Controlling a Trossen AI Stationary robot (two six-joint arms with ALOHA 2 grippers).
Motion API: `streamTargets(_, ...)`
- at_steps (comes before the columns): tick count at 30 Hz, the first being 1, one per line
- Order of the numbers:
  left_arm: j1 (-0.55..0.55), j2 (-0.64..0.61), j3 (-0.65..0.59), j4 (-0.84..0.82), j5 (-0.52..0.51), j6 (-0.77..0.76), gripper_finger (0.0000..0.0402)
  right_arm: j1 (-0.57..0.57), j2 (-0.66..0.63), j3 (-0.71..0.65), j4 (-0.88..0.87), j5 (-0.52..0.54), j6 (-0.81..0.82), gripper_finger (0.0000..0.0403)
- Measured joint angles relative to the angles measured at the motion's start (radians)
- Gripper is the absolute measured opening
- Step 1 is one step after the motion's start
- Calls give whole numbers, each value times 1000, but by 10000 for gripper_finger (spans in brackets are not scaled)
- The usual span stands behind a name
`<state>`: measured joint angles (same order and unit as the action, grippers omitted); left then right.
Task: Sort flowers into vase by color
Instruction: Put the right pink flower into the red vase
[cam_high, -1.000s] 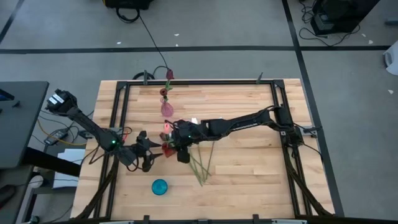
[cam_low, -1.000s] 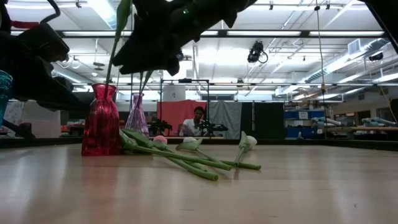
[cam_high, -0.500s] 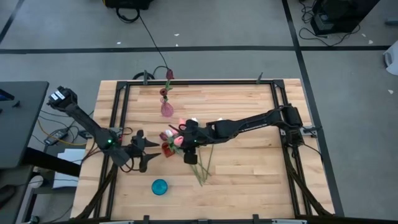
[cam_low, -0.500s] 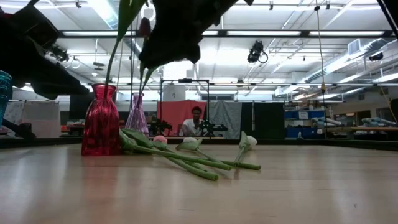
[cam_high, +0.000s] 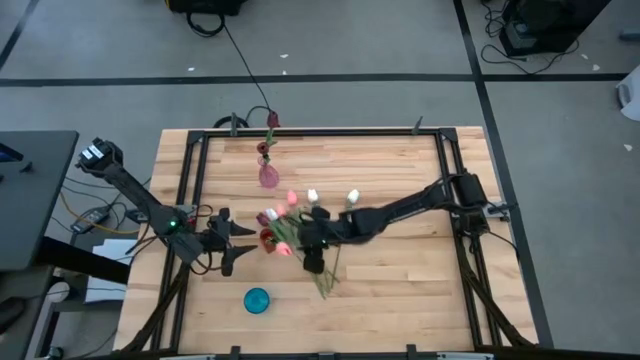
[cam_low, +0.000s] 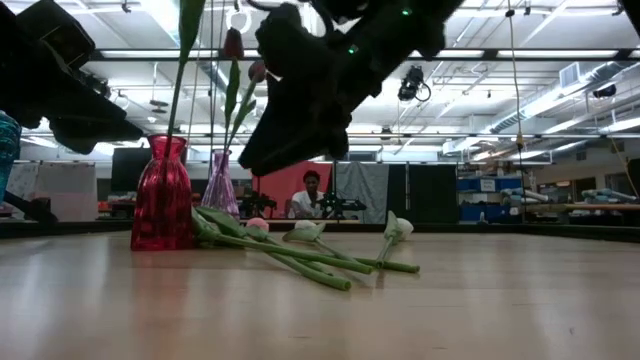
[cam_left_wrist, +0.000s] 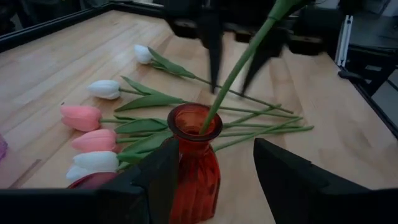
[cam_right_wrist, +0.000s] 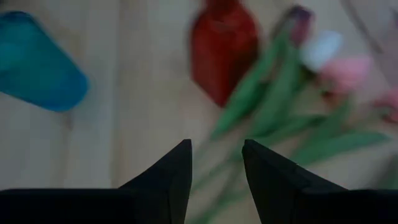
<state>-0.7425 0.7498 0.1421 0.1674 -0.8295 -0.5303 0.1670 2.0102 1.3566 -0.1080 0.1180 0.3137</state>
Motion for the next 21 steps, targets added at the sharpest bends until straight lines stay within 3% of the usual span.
streamTargets(4, 3, 1, 0, 8, 0, -28, 214, 29, 0, -48, 37, 136, 62, 153)
streamTargets(8, 3, 1, 0, 29, -1, -57, 214, 10, 0, -65, 31, 200, 136, 151)
streamTargets(18, 3, 2, 2, 53, 4, -88, 214, -48, 1, -137, 99, 117, 35, 151)
streamTargets(21, 2, 2, 2, 47, 45, -108, 214, -60, 1, -139, 37, 122, 65, 151)
